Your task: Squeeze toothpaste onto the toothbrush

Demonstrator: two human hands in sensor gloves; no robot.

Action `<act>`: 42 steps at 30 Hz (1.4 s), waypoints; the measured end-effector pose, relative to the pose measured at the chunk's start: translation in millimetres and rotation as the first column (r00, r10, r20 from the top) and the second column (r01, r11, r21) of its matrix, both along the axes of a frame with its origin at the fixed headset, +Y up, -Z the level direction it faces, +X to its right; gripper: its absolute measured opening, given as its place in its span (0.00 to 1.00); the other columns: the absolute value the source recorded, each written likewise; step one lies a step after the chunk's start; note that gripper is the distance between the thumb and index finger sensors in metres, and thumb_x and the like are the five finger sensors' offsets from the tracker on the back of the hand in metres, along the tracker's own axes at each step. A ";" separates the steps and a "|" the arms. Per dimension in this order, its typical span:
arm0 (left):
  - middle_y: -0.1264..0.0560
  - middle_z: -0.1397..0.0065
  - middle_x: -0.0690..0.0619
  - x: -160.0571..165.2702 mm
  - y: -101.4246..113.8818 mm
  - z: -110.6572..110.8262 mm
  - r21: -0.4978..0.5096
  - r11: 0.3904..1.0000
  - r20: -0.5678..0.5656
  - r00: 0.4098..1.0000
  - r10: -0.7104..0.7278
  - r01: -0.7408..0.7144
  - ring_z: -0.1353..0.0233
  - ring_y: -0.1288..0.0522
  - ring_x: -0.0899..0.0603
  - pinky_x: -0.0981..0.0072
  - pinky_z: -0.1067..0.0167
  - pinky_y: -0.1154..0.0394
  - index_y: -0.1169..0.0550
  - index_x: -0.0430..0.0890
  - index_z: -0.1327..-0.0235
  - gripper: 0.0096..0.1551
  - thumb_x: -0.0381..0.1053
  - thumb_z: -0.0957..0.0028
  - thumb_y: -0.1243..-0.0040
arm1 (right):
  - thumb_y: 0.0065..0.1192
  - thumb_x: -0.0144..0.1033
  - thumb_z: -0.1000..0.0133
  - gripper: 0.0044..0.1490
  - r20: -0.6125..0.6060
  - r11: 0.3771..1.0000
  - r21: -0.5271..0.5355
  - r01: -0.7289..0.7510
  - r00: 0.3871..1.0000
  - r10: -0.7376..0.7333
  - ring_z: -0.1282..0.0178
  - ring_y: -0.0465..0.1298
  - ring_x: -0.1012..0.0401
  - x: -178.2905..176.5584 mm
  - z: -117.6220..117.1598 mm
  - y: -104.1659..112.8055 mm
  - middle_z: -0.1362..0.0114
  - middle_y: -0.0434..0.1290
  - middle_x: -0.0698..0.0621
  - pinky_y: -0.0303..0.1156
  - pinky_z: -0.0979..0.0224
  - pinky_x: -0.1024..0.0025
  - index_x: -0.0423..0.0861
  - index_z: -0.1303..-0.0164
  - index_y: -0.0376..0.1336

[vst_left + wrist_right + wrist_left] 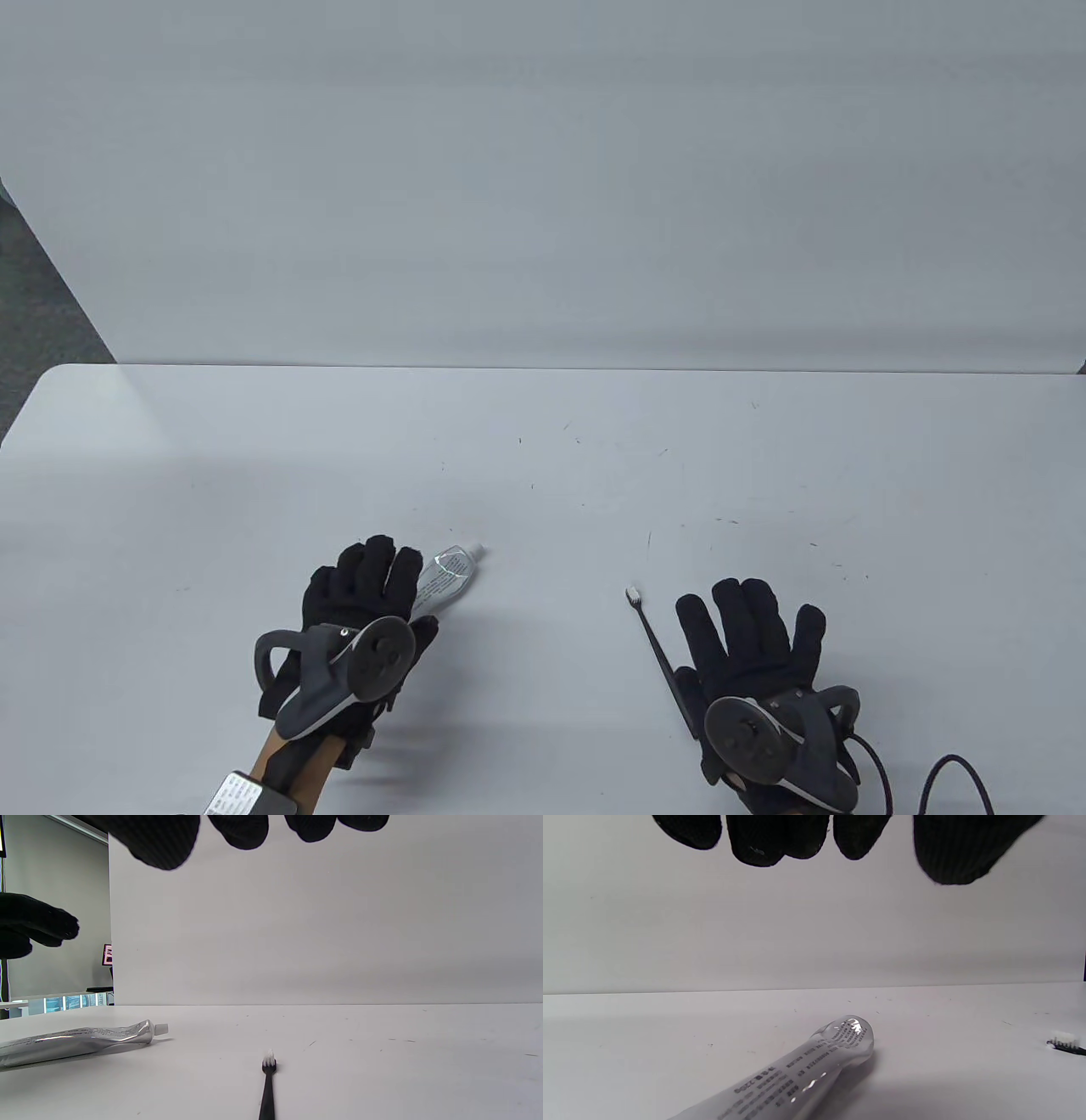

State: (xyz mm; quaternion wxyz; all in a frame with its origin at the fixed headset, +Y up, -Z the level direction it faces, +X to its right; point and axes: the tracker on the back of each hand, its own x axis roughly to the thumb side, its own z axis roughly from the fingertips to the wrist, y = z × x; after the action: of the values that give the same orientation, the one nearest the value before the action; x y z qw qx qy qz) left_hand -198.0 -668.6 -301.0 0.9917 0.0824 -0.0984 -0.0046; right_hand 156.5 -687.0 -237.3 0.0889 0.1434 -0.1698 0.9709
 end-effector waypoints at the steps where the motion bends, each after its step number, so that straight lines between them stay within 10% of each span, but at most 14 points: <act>1: 0.37 0.17 0.46 7.7 -1.6 -7.3 -0.047 0.998 -0.010 0.999 -0.047 0.046 0.20 0.33 0.33 0.32 0.27 0.36 0.34 0.56 0.24 0.43 0.67 0.54 0.37 | 0.56 0.49 0.49 0.44 -0.002 1.000 -0.002 0.002 1.000 -0.002 0.19 0.51 0.34 0.1 0.1 0.2 0.17 0.50 0.40 0.42 0.34 0.16 0.48 0.23 0.51; 14: 0.36 0.19 0.47 42.7 -72.2 -83.1 -0.426 0.880 -0.160 0.940 -0.301 0.209 0.24 0.30 0.35 0.35 0.29 0.34 0.34 0.52 0.25 0.43 0.64 0.54 0.35 | 0.55 0.48 0.49 0.43 -0.007 0.998 -0.051 0.040 0.999 -0.040 0.20 0.52 0.34 4.6 -1.7 0.7 0.17 0.51 0.39 0.43 0.34 0.16 0.47 0.23 0.53; 33: 0.30 0.26 0.40 39.8 -84.9 -105.6 -0.355 0.903 -0.232 0.913 -0.337 0.243 0.32 0.25 0.30 0.36 0.36 0.28 0.34 0.44 0.29 0.42 0.51 0.55 0.29 | 0.55 0.48 0.49 0.42 -0.004 0.992 -0.092 0.082 0.997 -0.082 0.20 0.52 0.34 8.1 -3.1 1.8 0.17 0.52 0.39 0.44 0.34 0.16 0.46 0.24 0.55; 42: 0.27 0.31 0.41 22.7 -31.5 -58.8 -0.136 0.991 -0.057 0.998 -0.021 0.014 0.39 0.23 0.32 0.36 0.41 0.27 0.32 0.48 0.31 0.38 0.57 0.55 0.35 | 0.55 0.48 0.49 0.42 -0.015 0.989 -0.113 0.099 0.995 -0.102 0.20 0.53 0.33 9.6 -4.7 2.3 0.18 0.52 0.39 0.44 0.34 0.16 0.46 0.24 0.55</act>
State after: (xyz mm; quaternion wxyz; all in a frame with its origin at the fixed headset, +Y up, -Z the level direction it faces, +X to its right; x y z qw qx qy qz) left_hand -175.3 -700.0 -359.8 0.9974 0.0137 -0.0702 -0.0091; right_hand 166.1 -684.8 -242.0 0.1474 0.1398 -0.1210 0.9716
